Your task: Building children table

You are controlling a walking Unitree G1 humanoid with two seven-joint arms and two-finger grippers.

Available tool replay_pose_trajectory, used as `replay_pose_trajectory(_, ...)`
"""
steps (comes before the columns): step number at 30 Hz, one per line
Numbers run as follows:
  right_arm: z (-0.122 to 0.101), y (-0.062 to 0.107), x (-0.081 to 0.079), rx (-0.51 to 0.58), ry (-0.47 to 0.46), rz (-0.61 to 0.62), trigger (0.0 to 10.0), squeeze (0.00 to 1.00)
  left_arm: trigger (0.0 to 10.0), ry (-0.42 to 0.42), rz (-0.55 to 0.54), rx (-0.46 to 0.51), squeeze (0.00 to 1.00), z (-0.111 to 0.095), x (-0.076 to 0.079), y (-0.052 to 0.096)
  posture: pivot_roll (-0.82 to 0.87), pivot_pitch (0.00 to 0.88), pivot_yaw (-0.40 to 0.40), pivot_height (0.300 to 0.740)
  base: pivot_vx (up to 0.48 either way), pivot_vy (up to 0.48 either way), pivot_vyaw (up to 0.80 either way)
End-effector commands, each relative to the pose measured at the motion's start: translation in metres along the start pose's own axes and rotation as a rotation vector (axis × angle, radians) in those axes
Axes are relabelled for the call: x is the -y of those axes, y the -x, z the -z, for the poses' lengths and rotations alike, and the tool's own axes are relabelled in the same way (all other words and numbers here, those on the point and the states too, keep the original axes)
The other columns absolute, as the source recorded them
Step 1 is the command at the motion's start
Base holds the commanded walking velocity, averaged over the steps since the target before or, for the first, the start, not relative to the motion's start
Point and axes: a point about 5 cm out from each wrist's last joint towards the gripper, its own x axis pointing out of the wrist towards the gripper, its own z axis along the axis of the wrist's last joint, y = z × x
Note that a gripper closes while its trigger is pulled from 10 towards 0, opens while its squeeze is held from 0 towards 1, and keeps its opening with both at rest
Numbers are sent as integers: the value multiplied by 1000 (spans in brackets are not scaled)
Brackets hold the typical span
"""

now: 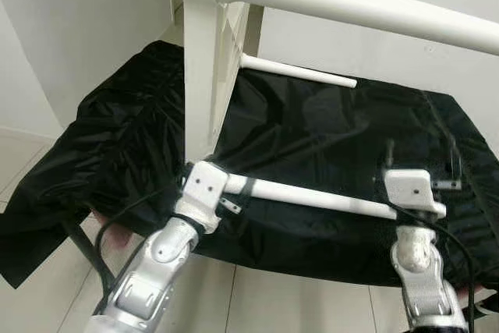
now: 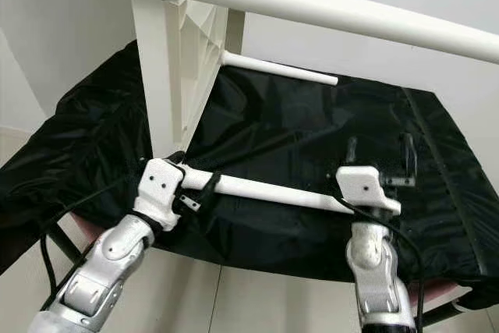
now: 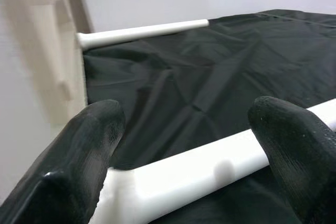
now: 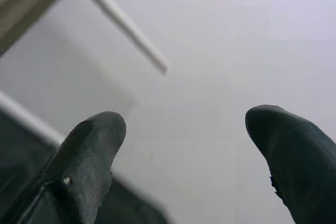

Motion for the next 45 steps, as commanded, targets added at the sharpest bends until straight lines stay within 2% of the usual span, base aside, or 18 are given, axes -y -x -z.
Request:
replay_pose_trajectory(1,-8,-6,1,67,53,7,10000,0,10000,-10,182,5,0,-1,11,-3,21,32,-71,740,0,0,0)
replay_pose_trajectory(6,-20,-16,1,159,89,16,10000,0,10000,-11,175,16,0,-3,11,-7,21,33,-67,740,0,0,0)
replay_pose_trajectory(8,-38,-27,3,298,134,-4,10000,0,10000,-14,168,18,0,-3,11,-9,21,30,-65,740,0,0,0)
replay_pose_trajectory(9,-44,-31,4,342,148,-13,10000,0,10000,-16,165,18,0,-3,10,-10,21,32,-63,740,0,0,0)
replay_pose_trajectory(10,-44,-31,4,342,148,-13,10000,0,10000,-16,165,18,0,-3,10,-10,21,32,-63,740,0,0,0)
replay_pose_trajectory(11,-54,-37,7,437,191,-18,10000,0,10000,-19,163,22,0,-3,10,-12,15,34,-63,740,0,0,0)
replay_pose_trajectory(18,-62,-40,9,581,274,-31,10000,0,10000,-19,168,33,0,-4,12,-18,4,39,-57,740,0,0,0)
replay_pose_trajectory(22,-64,-42,9,607,281,-30,10000,0,10000,-19,172,35,0,-5,13,-19,1,40,-55,740,0,0,0)
replay_pose_trajectory(23,-71,-48,10,641,281,-17,10000,0,10000,-18,178,38,0,-5,15,-20,-4,41,-52,740,0,0,0)
replay_pose_trajectory(28,-79,-55,13,663,269,-7,10000,0,10000,-18,182,39,0,-4,16,-20,-4,41,-52,740,0,0,0)
replay_pose_trajectory(29,-90,-62,16,685,248,0,10000,0,10000,-20,182,43,0,-5,16,-22,-11,44,-48,740,0,0,0)
replay_pose_trajectory(32,-98,-68,20,697,227,5,10000,0,10000,-20,180,46,0,-5,15,-23,-18,47,-52,740,0,0,0)
replay_pose_trajectory(33,-103,-71,23,691,194,18,10000,0,10000,-20,180,46,0,-4,16,-23,-19,47,-52,740,0,0,0)
replay_pose_trajectory(39,-118,-82,33,678,146,15,10000,0,10000,-20,190,47,0,-3,19,-22,-30,47,-55,740,0,0,0)
replay_pose_trajectory(45,-123,-87,33,654,167,-34,10000,0,10000,-20,191,49,0,-3,19,-22,-36,49,-61,740,0,0,0)
